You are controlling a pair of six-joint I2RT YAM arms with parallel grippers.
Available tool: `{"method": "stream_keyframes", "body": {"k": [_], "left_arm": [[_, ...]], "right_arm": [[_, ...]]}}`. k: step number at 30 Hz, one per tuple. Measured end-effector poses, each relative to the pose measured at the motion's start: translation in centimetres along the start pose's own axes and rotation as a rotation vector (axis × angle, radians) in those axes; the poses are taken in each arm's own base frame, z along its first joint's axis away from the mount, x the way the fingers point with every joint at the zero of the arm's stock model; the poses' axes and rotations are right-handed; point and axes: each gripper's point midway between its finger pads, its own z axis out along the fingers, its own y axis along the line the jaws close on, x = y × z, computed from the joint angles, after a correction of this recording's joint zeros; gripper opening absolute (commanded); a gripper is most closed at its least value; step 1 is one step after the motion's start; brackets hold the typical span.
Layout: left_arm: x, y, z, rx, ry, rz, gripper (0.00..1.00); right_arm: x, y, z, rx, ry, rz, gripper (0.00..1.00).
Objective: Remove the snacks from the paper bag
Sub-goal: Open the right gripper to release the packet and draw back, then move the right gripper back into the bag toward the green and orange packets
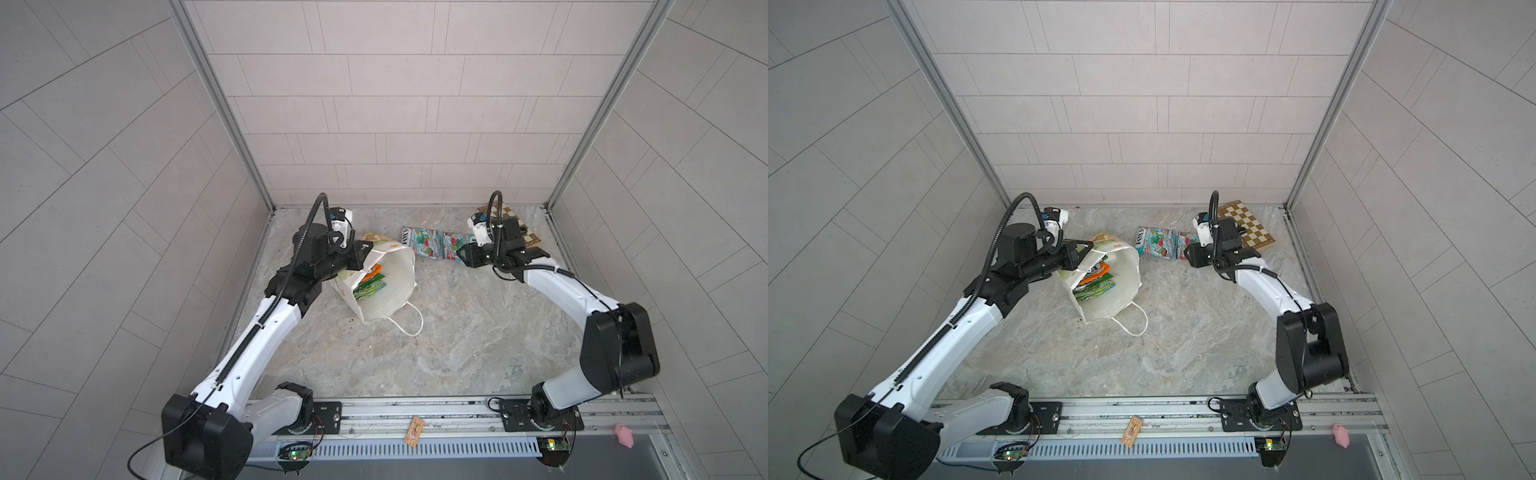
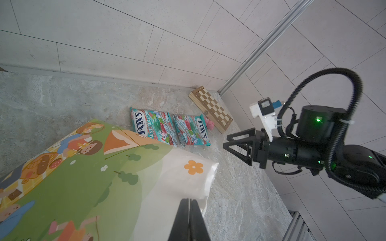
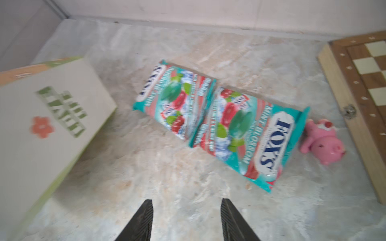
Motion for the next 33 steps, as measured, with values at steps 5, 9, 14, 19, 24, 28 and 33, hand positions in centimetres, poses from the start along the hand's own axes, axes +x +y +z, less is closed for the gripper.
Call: {"method": "stream_keyframes", "body": {"k": [5,9,14,19,24,28,33], "left_arm": [[0.0,-0.1,0.0,0.007,0.002,0.0,0.0],[0.0,-0.1,0.0,0.006,0.002,0.002,0.0],[0.0,-0.1,-0.1,0.004,-0.002,0.004,0.0],[-0.1,0.0,-0.1,0.0,-0.003,0.003,0.0],[-0.2,0.2,-0.1,-0.012,-0.008,0.003,0.0],[-0.3,0.5,-0.1,-0.033,-0.017,0.001,0.0],[-0.5,0.8,-0.1,-0.051,-0.028,-0.003,0.0]], "right_arm": [[1.5,6.9,-1.9,-0.143,-0.052,-0.026,0.52],[3.1,12.4,-3.1,-0.252,-0.062,-0.072,0.48],[3.5,17.5,-3.9,-0.373,-0.093,-0.1,0.46],[4.2,20.4,-2.0,-0.446,-0.07,-0.099,0.43],[5.8,20.3,1.7,-0.427,-0.009,-0.09,0.39],[5.8,19.6,4.3,-0.38,0.012,-0.103,0.35],[4.6,17.8,6.9,-0.297,0.01,-0.14,0.34]]}}
